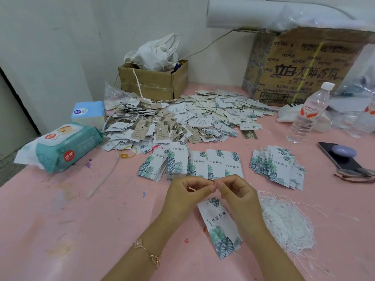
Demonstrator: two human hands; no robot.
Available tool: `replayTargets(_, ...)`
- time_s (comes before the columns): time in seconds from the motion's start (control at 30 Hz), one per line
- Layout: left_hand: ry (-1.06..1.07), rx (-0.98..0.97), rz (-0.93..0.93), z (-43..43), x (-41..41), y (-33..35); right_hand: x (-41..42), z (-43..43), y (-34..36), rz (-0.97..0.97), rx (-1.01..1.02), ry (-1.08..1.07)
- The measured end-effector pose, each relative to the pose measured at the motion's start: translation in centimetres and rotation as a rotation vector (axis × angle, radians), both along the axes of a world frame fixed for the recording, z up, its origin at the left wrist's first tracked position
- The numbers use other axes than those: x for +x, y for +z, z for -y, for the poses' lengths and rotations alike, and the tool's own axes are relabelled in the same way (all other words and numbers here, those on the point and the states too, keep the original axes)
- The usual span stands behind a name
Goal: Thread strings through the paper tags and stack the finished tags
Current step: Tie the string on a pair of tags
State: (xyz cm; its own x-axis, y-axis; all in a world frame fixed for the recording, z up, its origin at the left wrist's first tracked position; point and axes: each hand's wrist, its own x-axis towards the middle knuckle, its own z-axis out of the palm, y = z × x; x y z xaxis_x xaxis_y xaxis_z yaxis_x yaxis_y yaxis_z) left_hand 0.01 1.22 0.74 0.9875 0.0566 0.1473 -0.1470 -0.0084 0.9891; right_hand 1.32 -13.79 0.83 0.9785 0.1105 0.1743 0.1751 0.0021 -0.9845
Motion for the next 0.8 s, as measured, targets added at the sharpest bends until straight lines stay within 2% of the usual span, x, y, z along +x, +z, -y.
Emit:
replayTargets(0.17, 0.022, -0.011, 0.026, 0.0, -0.2, 0.4, -0.2, 0.0, 0.1, -0.077, 0.065, 0.064)
replayTargets(0.37, -0.016, -0.068, 0.033, -0.2, -0.3, 0.6, -0.3, 0.1, 0.4, -0.044, 0.024, 0.065)
replayTargets(0.47, -0.065, -0.139, 0.012, -0.3, -0.3, 0.7, -0.5, 0.0, 0.4, -0.103, 0.118, 0.112)
replayTargets(0.67, -0.062, -0.175, 0.091, -0.1, -0.4, 0.7, -0.7, -0.8, 0.3, -0.187, 0.401, 0.206)
replayTargets(0.8, -0.03, -0.178, 0.124, 0.2, -0.5, 0.7, -0.9, -1.2, 0.2, -0.198, 0.462, 0.195)
